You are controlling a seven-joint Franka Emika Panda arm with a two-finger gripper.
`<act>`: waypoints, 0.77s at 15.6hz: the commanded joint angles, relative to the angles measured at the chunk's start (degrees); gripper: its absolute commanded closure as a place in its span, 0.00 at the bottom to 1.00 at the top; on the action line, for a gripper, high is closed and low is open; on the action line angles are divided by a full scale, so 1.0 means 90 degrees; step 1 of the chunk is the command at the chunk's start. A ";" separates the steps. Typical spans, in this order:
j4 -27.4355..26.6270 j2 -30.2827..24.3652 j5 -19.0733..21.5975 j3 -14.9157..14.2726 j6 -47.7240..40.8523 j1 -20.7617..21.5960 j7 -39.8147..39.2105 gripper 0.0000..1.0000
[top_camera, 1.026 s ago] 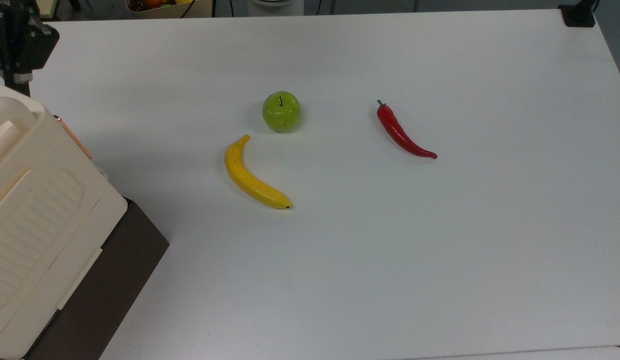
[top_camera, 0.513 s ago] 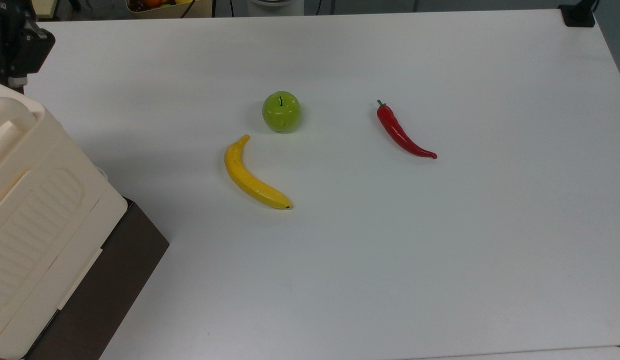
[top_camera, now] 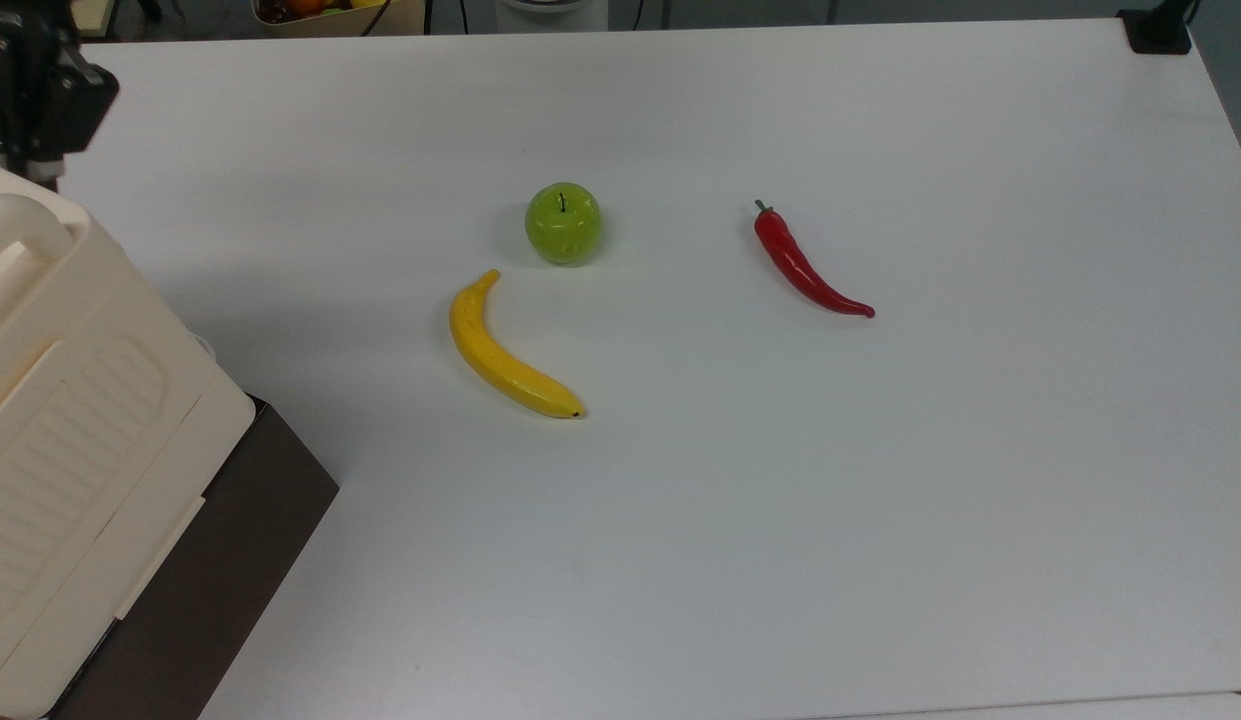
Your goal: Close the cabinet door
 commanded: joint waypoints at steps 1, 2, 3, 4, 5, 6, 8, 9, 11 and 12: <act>-0.0561 -0.0415 -0.0366 -0.0028 -0.0515 0.0352 0.0056 1.00; -0.0561 -0.0493 -0.0434 -0.0019 -0.0924 0.0450 0.0066 1.00; -0.0551 -0.0542 -0.0474 -0.0018 -0.1295 0.0547 0.0076 1.00; -0.0551 -0.0600 -0.0522 -0.0018 -0.1637 0.0664 0.0076 1.00; -0.0561 -0.0649 -0.0649 -0.0018 -0.1969 0.0801 0.0076 1.00; -0.0561 -0.0669 -0.0843 -0.0018 -0.2340 0.0986 0.0086 1.00; -0.0542 -0.0689 -0.1195 -0.0018 -0.3073 0.1318 0.0095 1.00; -0.0551 -0.0718 -0.1274 -0.0018 -0.3347 0.1474 0.0095 1.00; -0.0561 -0.0767 -0.1285 -0.0009 -0.3719 0.1758 0.0037 1.00; -0.0561 -0.0767 -0.1285 -0.0009 -0.3924 0.1895 0.0037 1.00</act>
